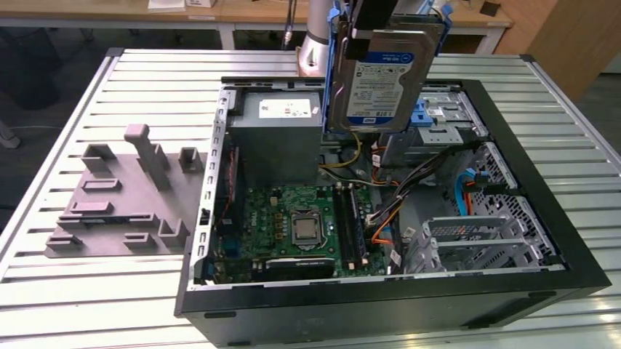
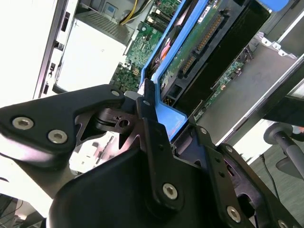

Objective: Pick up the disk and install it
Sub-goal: 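Insert the disk into the insertion slot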

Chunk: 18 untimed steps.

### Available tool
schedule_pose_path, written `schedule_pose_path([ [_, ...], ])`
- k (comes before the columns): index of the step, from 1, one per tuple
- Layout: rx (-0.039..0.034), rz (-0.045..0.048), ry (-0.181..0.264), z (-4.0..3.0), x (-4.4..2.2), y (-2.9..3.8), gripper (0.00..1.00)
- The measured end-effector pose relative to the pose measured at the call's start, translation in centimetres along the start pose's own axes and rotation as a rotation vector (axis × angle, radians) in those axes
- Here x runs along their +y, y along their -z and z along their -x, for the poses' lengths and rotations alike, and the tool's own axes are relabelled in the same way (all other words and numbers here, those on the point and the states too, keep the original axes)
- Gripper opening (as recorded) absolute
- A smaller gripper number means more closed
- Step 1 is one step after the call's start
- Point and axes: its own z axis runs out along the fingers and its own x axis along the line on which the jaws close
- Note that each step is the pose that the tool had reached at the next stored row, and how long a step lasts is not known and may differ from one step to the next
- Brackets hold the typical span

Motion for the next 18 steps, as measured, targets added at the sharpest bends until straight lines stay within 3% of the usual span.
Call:
schedule_pose_path([
  [6,0.0001,-0.0005,0.000,-0.14,0.00,0.01,0.36],
  [18,0.0001,-0.0005,0.000,-1.96,-0.06,0.00,0.36],
])
